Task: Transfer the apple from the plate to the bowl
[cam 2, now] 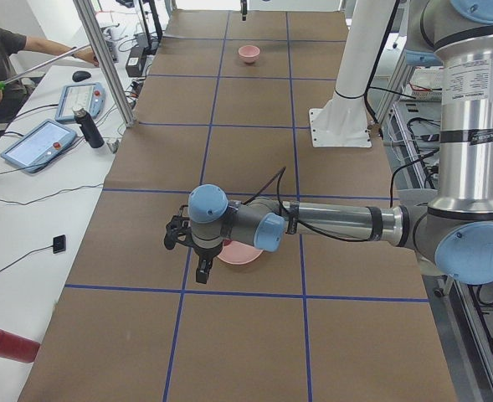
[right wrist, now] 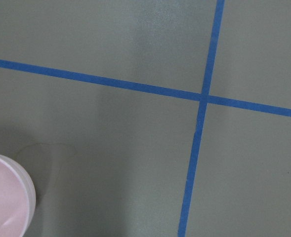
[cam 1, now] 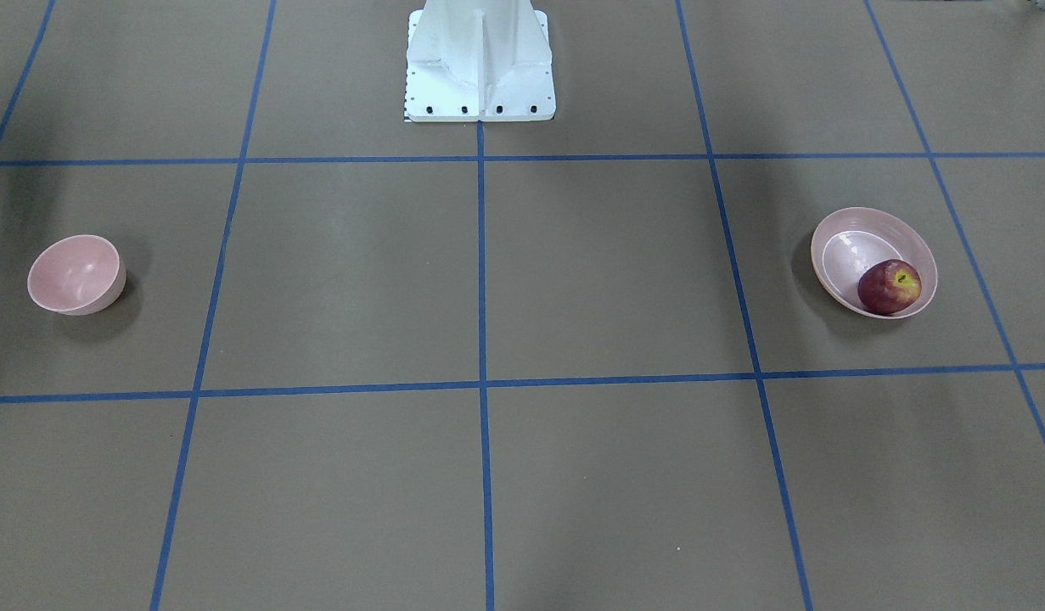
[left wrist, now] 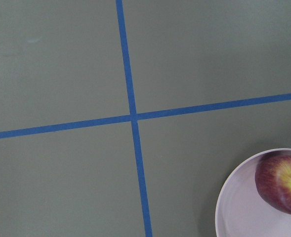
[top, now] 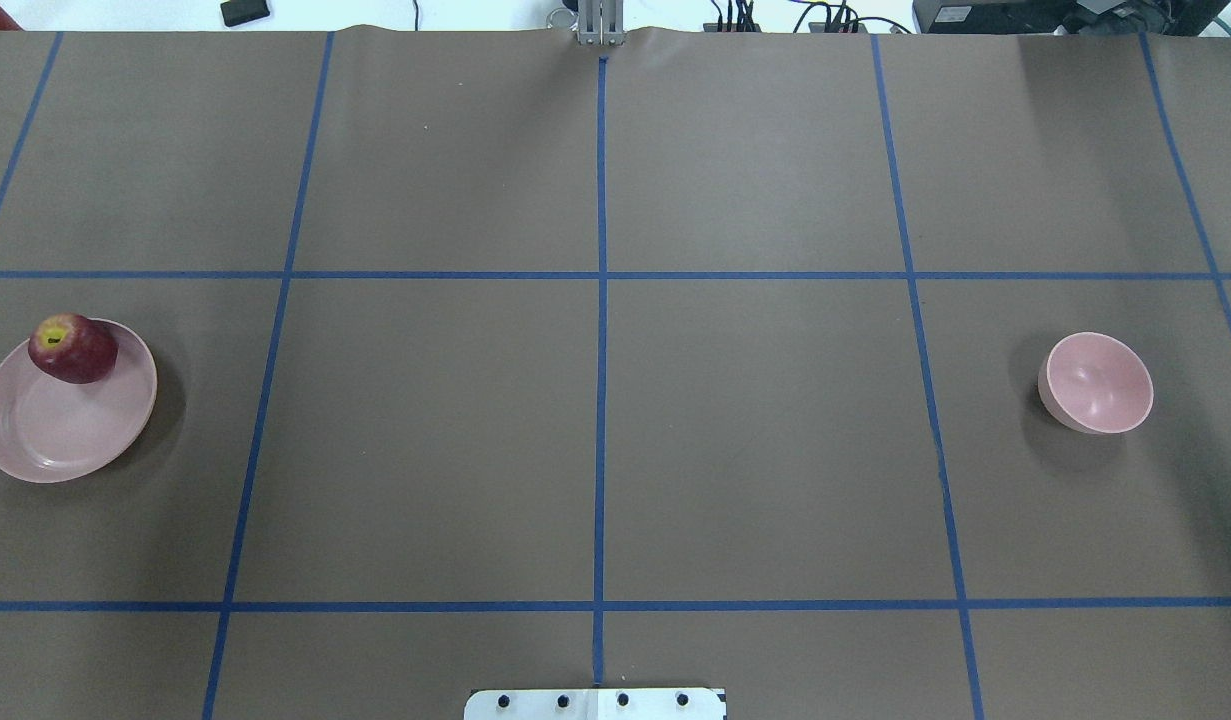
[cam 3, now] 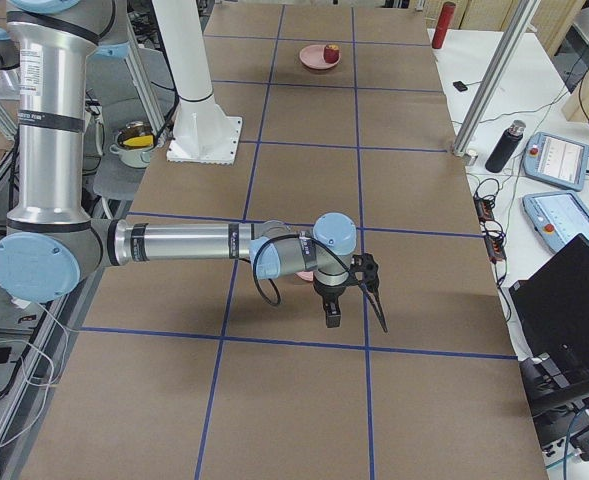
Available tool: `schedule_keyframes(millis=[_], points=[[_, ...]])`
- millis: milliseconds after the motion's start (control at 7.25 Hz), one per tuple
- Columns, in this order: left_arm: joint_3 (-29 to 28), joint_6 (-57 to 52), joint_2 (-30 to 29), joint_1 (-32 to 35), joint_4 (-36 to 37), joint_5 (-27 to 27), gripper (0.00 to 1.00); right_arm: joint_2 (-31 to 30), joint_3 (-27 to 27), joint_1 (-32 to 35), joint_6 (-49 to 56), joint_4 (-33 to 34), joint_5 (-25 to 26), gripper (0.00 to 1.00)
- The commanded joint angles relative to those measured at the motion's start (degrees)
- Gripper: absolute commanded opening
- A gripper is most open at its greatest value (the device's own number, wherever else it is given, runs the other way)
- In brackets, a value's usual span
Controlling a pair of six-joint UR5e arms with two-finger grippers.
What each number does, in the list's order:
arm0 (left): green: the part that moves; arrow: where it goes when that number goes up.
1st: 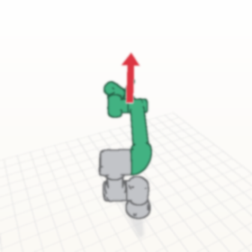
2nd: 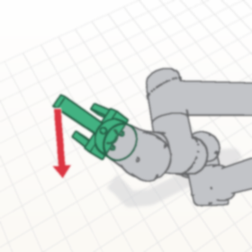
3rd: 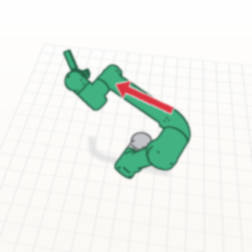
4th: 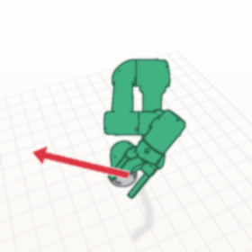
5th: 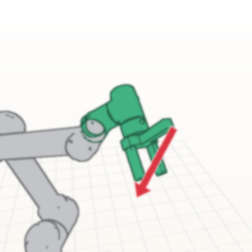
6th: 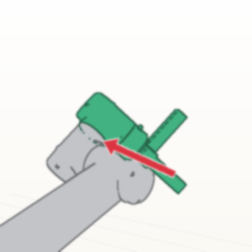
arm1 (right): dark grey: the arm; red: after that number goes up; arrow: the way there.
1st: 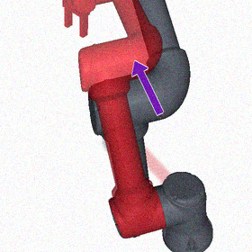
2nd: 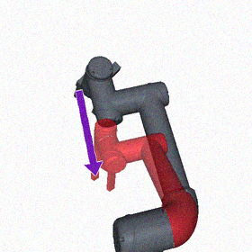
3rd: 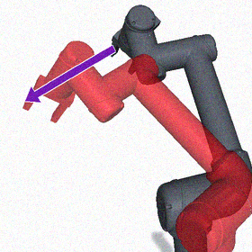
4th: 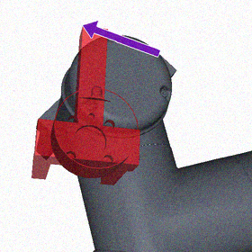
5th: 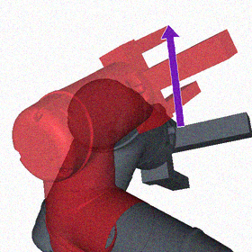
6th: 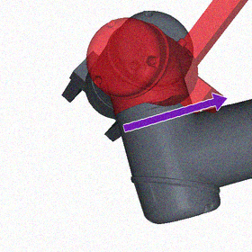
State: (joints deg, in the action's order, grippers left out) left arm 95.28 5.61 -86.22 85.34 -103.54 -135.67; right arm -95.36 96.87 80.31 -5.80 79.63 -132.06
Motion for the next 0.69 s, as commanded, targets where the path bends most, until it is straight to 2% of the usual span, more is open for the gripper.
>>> schedule_keyframes(millis=[0, 138, 414, 552], points=[[-0.28, -0.07, 0.26, 0.0, -0.44, -0.13, 0.98, 0.09, -0.01, 0.03, 0.0, 0.0, -0.04, 1.0], [-0.19, -0.42, 0.53, 0.0, -0.52, -0.21, 0.98, 0.09, -0.01, -0.06, -0.09, 0.0, -0.04, 1.0], [0.61, -0.08, 4.11, 0.0, -7.16, 1.0, 0.98, 0.18, -0.01, -0.32, -0.17, 0.0, 0.05, 1.0], [0.78, -0.34, 4.83, 0.0, -8.16, 0.41, 0.98, 0.18, -0.01, -0.33, -0.26, 0.09, -0.04, 1.0]])
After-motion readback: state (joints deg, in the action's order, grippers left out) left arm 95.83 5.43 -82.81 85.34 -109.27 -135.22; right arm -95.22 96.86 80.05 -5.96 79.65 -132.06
